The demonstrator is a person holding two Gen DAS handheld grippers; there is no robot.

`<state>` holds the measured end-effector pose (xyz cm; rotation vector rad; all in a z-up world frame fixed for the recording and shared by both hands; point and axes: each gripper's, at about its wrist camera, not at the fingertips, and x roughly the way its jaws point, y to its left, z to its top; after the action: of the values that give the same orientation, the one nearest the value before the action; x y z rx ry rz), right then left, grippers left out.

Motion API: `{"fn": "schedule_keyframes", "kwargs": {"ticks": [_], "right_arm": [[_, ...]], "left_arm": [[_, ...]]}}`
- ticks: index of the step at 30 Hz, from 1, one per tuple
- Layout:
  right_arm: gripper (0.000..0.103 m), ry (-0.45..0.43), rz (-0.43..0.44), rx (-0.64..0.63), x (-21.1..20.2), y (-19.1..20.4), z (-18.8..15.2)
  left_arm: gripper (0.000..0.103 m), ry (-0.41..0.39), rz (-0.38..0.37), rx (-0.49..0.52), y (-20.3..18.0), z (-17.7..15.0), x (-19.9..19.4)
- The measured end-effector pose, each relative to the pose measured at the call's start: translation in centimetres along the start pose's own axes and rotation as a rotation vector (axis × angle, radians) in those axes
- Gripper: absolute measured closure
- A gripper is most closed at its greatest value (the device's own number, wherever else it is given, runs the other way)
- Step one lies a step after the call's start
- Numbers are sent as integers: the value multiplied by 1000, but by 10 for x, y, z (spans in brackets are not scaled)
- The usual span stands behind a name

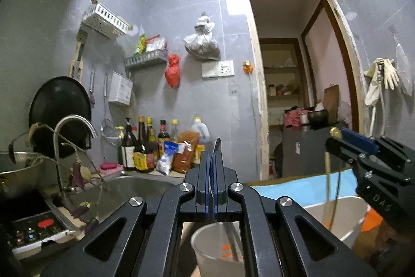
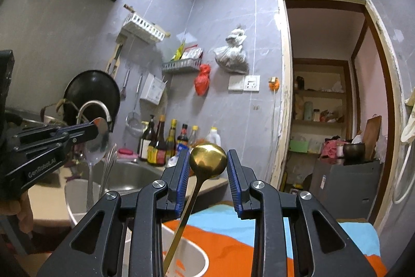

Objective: Organize utensils
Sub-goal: 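Lift the gold spoon with the right tool and carry it over the caddy, then open the right tool to drop the gold spoon into the caddy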

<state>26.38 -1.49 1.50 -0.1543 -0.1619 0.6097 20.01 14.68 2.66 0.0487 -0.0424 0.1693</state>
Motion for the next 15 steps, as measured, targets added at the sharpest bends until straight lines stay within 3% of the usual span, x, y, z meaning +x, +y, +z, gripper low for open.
{"fn": "schedule_keyframes", "kwargs": {"ticks": [8, 11, 14, 15], "right_arm": [[76, 63, 43, 14, -6, 0, -3], [66, 68, 49, 39, -13, -3, 1], [65, 67, 45, 68, -22, -8, 6], [63, 66, 43, 79, -26, -10, 9]], "left_arm": [[99, 181, -149, -125, 8, 1, 6], [98, 216, -181, -183, 13, 5, 5], [92, 230, -218, -234, 15, 10, 1], [85, 232, -219, -239, 16, 12, -1]]}}
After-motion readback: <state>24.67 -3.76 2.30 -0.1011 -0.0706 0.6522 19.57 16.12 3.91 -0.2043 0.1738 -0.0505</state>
